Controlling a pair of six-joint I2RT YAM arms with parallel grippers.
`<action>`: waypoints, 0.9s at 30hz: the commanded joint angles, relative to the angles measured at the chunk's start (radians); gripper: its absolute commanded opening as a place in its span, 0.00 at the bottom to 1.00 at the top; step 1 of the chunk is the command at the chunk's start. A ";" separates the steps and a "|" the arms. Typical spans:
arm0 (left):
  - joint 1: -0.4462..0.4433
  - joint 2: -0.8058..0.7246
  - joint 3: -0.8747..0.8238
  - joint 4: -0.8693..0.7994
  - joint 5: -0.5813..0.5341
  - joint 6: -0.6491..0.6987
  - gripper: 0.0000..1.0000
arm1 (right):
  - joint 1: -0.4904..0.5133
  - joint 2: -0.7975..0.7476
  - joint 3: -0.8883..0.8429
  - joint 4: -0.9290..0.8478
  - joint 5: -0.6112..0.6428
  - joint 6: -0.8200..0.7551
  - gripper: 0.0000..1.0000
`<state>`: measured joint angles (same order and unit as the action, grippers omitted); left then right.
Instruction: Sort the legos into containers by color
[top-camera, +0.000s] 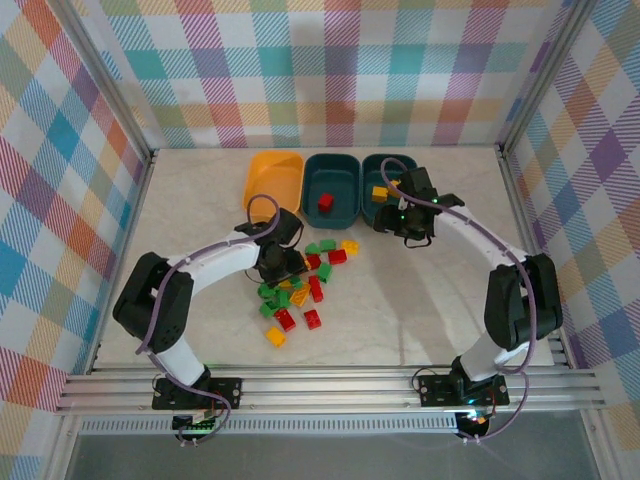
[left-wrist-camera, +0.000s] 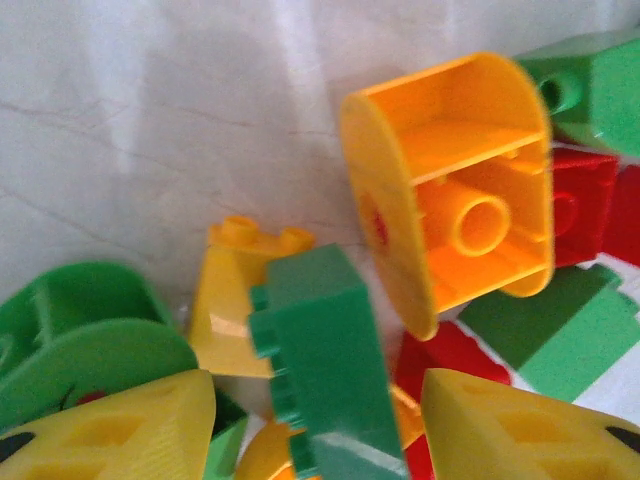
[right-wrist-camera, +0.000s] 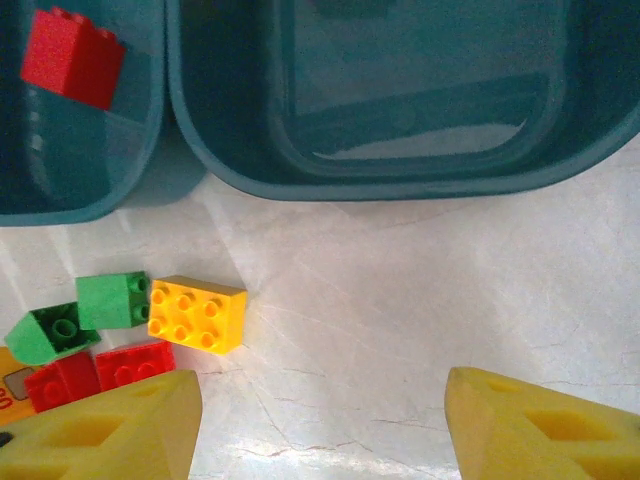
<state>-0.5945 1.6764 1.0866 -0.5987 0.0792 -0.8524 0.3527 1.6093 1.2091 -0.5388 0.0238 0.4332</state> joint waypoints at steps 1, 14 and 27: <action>-0.025 0.036 0.040 0.010 0.016 -0.010 0.53 | -0.003 -0.023 -0.027 0.022 -0.016 -0.002 0.65; -0.056 0.014 0.018 -0.024 -0.005 -0.002 0.16 | -0.004 -0.084 -0.069 0.034 -0.026 0.002 0.65; 0.020 -0.029 0.318 -0.203 -0.007 0.146 0.00 | -0.004 -0.182 -0.140 0.069 -0.029 0.032 0.65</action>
<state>-0.6300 1.6489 1.3334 -0.7269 0.0788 -0.7780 0.3527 1.4666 1.0966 -0.4973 0.0059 0.4419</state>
